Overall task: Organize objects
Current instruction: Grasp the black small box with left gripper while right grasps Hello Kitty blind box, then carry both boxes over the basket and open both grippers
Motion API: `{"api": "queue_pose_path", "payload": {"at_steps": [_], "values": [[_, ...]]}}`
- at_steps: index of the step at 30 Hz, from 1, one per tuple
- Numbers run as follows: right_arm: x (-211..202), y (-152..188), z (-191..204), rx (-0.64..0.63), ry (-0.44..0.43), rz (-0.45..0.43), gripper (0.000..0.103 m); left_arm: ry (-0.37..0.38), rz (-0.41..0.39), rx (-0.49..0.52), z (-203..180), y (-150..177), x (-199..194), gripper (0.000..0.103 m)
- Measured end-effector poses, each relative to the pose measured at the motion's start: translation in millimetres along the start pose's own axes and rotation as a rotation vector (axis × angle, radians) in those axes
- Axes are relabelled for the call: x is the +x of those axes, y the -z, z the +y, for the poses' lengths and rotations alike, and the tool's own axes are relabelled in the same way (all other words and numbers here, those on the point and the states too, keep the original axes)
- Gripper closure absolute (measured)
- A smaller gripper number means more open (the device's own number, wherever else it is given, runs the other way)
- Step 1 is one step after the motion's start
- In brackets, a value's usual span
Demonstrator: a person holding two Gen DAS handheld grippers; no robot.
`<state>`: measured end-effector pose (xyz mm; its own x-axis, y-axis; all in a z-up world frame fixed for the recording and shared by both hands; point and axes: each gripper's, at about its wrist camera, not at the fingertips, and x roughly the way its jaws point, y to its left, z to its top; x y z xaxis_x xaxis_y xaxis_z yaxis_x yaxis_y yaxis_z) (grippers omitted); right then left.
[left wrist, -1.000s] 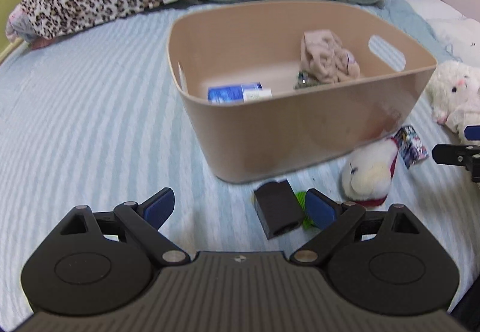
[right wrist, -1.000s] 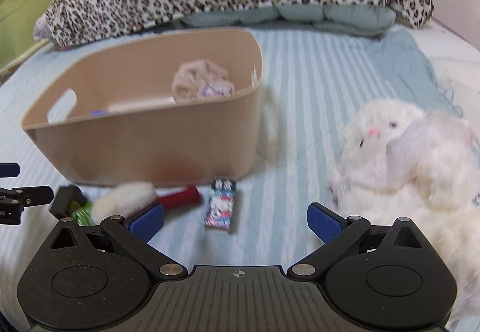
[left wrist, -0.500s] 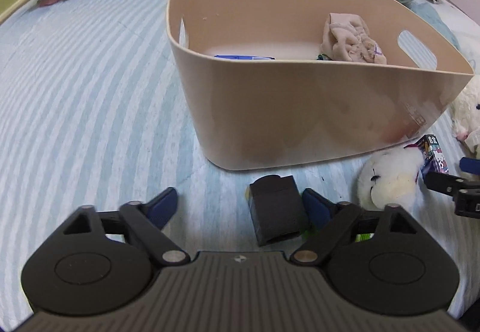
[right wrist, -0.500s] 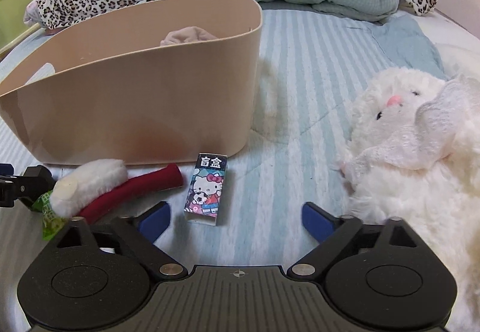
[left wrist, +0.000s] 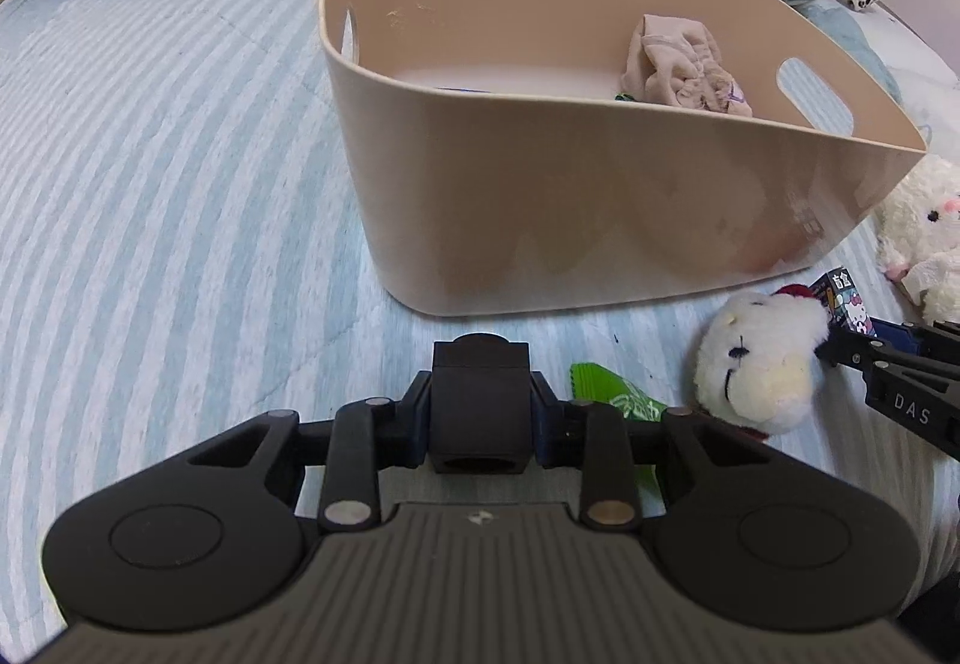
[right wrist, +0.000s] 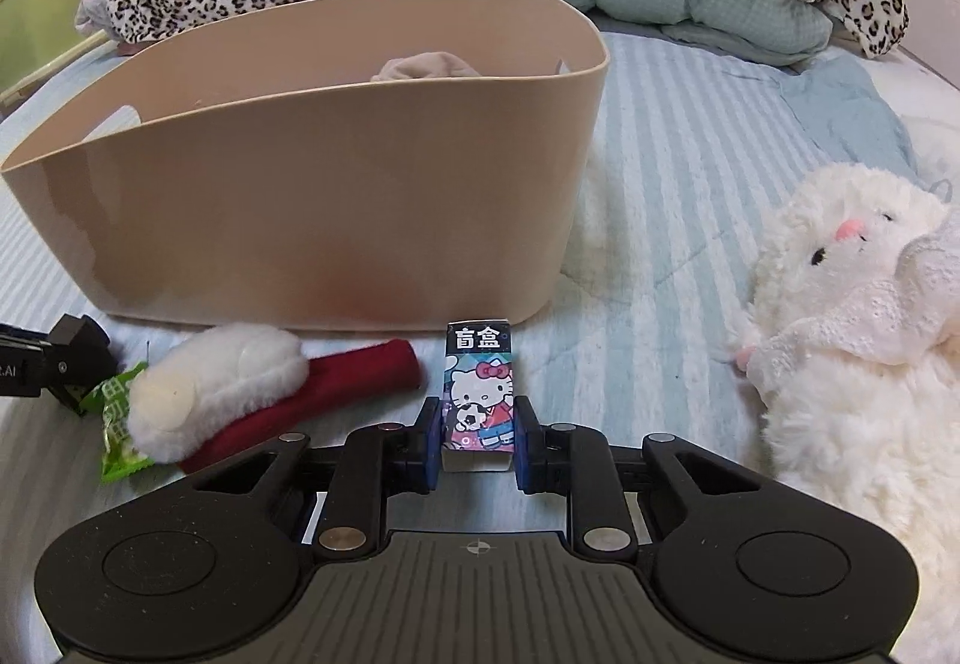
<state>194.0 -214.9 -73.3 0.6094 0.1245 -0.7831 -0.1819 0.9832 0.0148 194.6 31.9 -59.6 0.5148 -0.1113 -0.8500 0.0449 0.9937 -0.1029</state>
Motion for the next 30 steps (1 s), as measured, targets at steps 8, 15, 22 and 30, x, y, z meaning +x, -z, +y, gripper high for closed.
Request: {"api": "queue_pose_path", "payload": {"at_steps": [8, 15, 22, 30], "values": [[-28, 1, -4, 0.026, -0.023, -0.020, 0.082, 0.011, -0.022, 0.008, 4, 6, -21, 0.069], [-67, -3, -5, 0.048, -0.066, -0.082, 0.082, 0.010, -0.087, 0.036, 7, 8, -49, 0.069], [-103, -15, 1, 0.013, -0.081, -0.172, 0.082, 0.023, -0.199, 0.108, 4, 1, -86, 0.069], [-133, -41, 5, 0.016, -0.101, -0.297, 0.082, 0.053, -0.327, 0.145, -6, -20, -122, 0.069]]}}
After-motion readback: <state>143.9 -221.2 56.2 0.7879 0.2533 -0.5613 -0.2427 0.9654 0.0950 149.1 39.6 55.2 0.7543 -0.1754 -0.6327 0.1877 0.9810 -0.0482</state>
